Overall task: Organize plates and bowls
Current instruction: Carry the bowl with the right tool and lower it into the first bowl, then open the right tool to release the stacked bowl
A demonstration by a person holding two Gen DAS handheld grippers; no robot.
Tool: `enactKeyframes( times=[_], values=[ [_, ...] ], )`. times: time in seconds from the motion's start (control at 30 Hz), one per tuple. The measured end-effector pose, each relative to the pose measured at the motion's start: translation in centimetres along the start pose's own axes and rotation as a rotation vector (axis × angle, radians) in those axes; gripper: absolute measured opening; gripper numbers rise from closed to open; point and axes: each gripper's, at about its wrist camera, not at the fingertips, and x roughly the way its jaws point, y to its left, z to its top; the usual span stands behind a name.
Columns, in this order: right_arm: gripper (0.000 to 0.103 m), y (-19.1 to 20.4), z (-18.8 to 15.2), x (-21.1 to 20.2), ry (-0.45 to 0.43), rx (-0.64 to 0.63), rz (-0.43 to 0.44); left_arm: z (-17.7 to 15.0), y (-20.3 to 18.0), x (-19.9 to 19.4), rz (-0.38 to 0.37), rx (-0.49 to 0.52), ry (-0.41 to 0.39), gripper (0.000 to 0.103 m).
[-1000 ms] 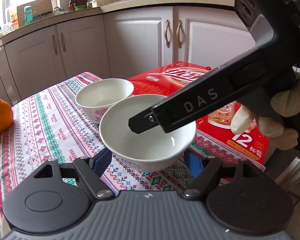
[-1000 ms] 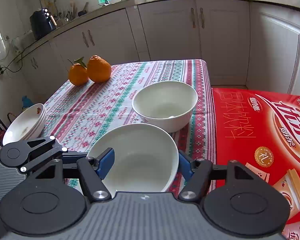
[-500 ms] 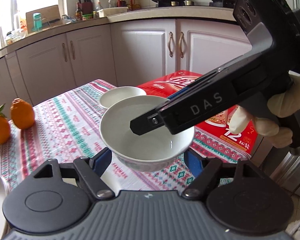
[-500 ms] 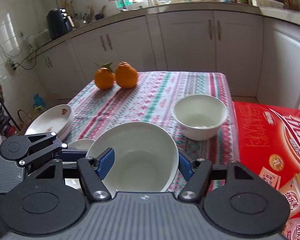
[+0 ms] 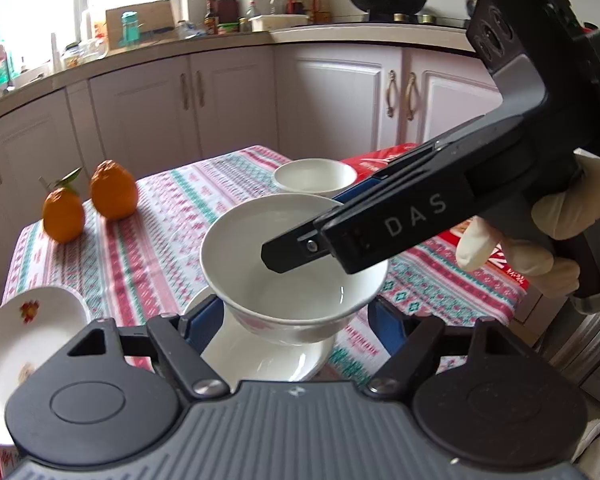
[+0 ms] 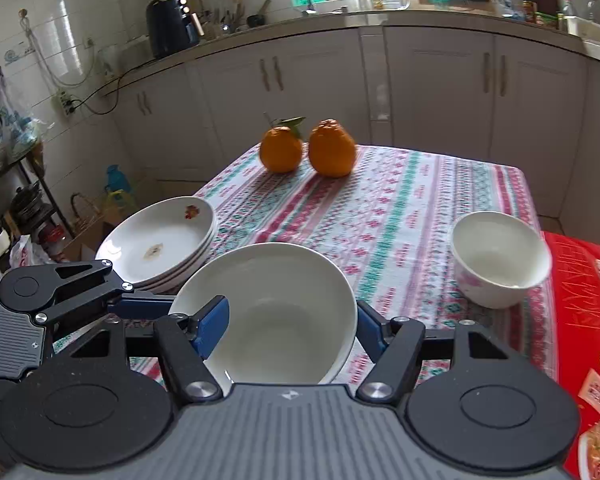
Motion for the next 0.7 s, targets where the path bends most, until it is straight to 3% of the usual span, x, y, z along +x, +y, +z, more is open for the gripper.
enactKeyframes(
  times=[0.53, 0.63, 0.7],
  values=[
    [0.073, 1.5, 0.0, 3.1, 0.048, -0.022, 0.005, -2.0, 2.1, 0.2, 0.006, -0.058, 0.043, 0.079],
    [0.073, 1.9, 0.1, 3.0, 0.041, -0.027, 0.060, -1.7, 2.2, 0.1, -0.002, -0.064, 0.035, 0.078],
    [0.073, 2.5, 0.2, 3.4, 0.047, -0.057, 0.012, -1.5, 2.5, 0.2, -0.005, -0.089, 0.036, 0.078]
  ],
)
